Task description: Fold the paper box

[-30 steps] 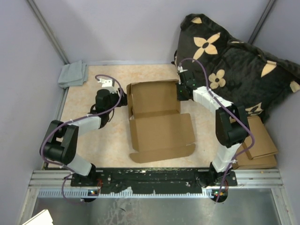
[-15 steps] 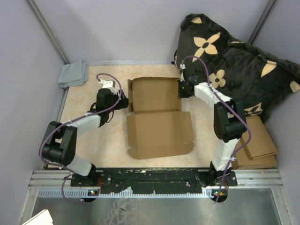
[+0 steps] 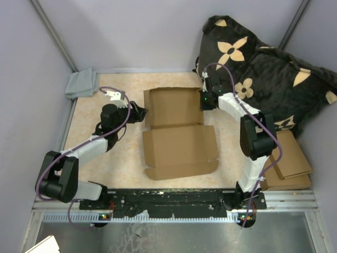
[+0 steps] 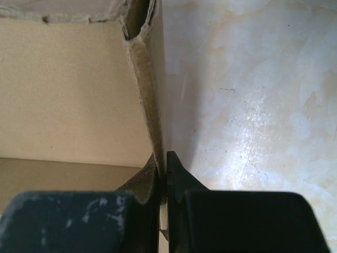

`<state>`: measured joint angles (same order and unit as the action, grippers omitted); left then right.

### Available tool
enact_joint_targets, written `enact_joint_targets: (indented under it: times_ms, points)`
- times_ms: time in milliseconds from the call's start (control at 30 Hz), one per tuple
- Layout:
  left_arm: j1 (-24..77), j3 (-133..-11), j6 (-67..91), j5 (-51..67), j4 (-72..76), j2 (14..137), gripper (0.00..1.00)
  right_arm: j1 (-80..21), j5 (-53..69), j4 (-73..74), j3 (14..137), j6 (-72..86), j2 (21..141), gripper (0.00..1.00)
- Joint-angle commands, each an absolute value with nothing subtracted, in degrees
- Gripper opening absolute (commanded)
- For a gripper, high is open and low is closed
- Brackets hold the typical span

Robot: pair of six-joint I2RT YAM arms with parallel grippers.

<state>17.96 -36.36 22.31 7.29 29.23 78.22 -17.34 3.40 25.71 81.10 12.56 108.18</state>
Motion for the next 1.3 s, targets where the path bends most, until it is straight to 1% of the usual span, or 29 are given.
enact_joint_targets:
  times_ms: [0, 300, 467, 700, 1000, 1133, 1200, 1267]
  points:
    - [17.8, -35.3, 23.6, 10.4, 33.0, 78.0, 0.75, -17.5, 5.6, 29.2, 79.1, 11.6, 107.9, 0.00]
    - [17.8, -37.5, 24.3, 14.3, 36.8, 83.7, 0.73, -19.0, 6.3, 27.5, 76.5, 11.6, 105.5, 0.00]
    - [17.8, -39.2, 23.7, 13.6, 33.7, 84.6, 0.71, -20.1, 5.6, 26.4, 74.5, 12.1, 103.6, 0.00]
    - [18.8, -42.6, 20.3, 9.2, 22.0, 84.6, 0.68, -23.0, 2.5, 24.5, 71.3, 14.1, 99.1, 0.00]
    - [24.1, -51.3, 14.3, -1.3, 2.3, 87.7, 0.65, -24.2, 0.1, 22.5, 67.4, 17.2, 92.3, 0.00]
    - [26.3, -54.3, 13.7, -2.8, -4.2, 89.7, 0.65, -24.5, 0.0, 22.1, 66.3, 17.9, 90.9, 0.00]
    - [27.2, -54.3, 13.6, -3.3, -5.5, 90.2, 0.62, -24.6, 0.0, 21.8, 65.8, 18.3, 90.4, 0.00]
    - [28.0, -54.3, 13.8, -4.5, -6.7, 90.6, 0.50, -24.7, 0.0, 21.7, 65.4, 18.5, 90.0, 0.00]
